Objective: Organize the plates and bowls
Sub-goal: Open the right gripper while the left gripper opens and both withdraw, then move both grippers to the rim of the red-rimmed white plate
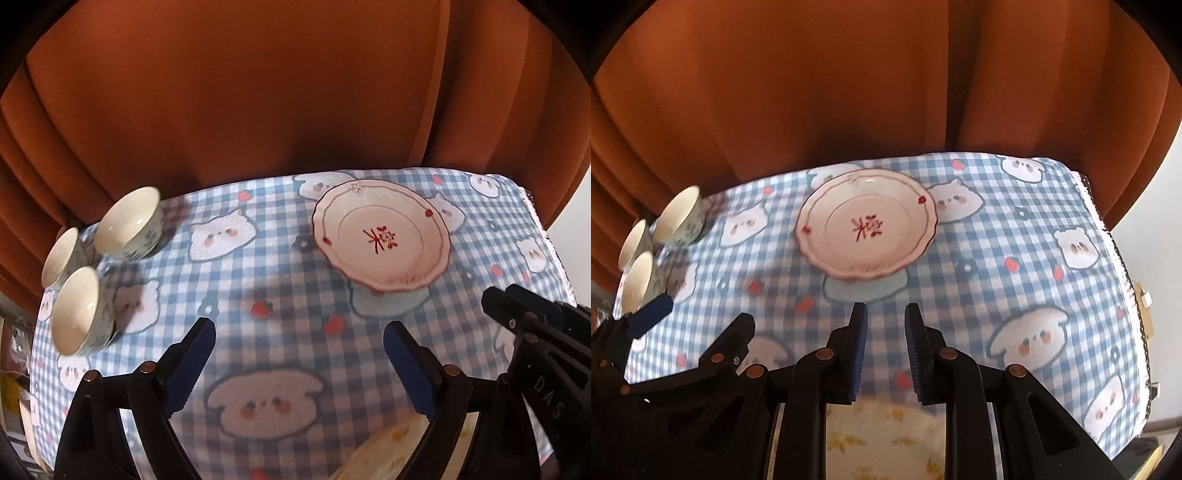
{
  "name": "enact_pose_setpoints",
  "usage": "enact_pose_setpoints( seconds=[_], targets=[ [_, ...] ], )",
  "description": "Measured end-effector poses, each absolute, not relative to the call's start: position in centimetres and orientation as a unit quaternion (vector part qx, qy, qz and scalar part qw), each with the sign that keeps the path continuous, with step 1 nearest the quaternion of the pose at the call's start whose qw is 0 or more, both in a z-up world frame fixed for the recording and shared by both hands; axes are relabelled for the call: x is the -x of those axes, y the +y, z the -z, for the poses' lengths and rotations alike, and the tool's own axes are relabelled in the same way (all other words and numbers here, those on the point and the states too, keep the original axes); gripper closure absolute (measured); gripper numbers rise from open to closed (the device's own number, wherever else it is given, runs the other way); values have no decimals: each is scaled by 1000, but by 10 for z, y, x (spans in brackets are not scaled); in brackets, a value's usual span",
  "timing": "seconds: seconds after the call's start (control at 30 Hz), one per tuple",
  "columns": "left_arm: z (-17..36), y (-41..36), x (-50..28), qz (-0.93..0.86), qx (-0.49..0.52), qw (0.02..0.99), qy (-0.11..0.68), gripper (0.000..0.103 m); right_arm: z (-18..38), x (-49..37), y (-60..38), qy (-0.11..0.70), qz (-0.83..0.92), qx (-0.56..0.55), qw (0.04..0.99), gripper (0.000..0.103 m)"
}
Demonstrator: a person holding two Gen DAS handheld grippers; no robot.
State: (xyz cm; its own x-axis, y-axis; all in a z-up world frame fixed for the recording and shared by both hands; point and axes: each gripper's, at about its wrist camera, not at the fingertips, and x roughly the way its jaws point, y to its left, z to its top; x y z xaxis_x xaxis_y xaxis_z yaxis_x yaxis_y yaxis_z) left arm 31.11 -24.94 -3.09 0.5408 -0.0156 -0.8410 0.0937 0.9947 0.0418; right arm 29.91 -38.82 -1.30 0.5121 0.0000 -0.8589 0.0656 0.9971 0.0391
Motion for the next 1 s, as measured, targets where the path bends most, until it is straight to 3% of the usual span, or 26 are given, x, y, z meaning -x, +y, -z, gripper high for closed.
enact_pose_setpoints(
  seconds=[0.17, 0.23, 0.27, 0.47, 0.63, 0.93, 1.0],
  targets=[
    [46, -264, -341, 31, -37, 875, 481, 9, 25, -338, -401, 498, 12, -37, 867, 77],
    [51, -269, -356, 28, -33, 875, 482, 9, 31, -352, -405, 497, 6, -40, 867, 56],
    [53, -269, -362, 25, -30, 876, 482, 9, 33, -359, -406, 494, 4, -41, 869, 51],
    [71, -280, -401, 16, -20, 876, 482, 9, 55, -402, -416, 501, 6, -47, 864, 49],
    [89, -289, -430, 16, -15, 878, 479, 9, 73, -430, -430, 501, 22, -47, 864, 33],
    [119, -296, -453, 24, -16, 862, 507, 17, 106, -455, -439, 527, 7, -44, 849, 32],
    [123, -297, -455, 33, -12, 858, 513, 26, 110, -457, -440, 531, 2, -52, 846, 37]
  ],
)
